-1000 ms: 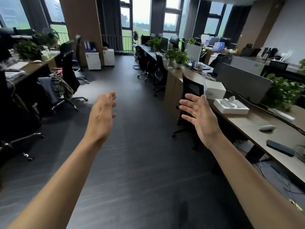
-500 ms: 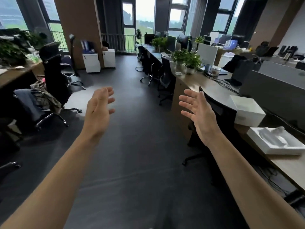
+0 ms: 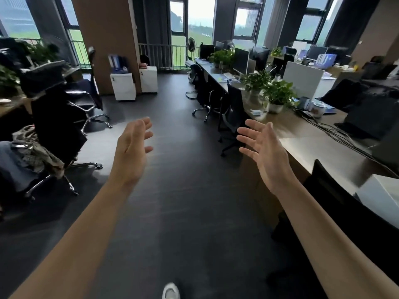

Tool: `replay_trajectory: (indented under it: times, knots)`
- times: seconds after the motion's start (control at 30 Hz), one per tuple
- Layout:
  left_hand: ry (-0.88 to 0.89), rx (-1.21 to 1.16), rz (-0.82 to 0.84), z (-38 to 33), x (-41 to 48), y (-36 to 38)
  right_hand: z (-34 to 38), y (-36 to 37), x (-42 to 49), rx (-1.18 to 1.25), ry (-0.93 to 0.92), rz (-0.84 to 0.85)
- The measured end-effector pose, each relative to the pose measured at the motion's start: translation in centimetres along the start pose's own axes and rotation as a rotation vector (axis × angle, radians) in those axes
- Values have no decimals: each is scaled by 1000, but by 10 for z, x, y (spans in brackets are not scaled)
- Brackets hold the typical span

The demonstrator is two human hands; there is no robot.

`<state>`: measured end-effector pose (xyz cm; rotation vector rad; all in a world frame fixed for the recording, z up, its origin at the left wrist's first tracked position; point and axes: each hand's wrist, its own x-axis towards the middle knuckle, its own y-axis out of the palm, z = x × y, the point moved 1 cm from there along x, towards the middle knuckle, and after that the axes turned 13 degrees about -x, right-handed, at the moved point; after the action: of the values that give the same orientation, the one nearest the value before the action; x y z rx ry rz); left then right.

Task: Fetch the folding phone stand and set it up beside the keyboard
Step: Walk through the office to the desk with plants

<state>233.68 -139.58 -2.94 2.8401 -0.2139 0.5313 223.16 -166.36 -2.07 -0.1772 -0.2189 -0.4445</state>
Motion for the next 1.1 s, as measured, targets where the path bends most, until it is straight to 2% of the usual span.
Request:
replay_trajectory:
  times: [0.23,0.6,0.9,1.1]
  knots:
    - [-36,-5,3,99,226,6,-56,52,224,37,31,-47]
    - [-57,4,77,258,533,66,-164,85,559,25,0,-88]
    - [-59,10,161,378,791,175,-241,61,842,24,11,-164]
    - [-135,-63,343,469,923,301,-292,-21,952,-34,52,-393]
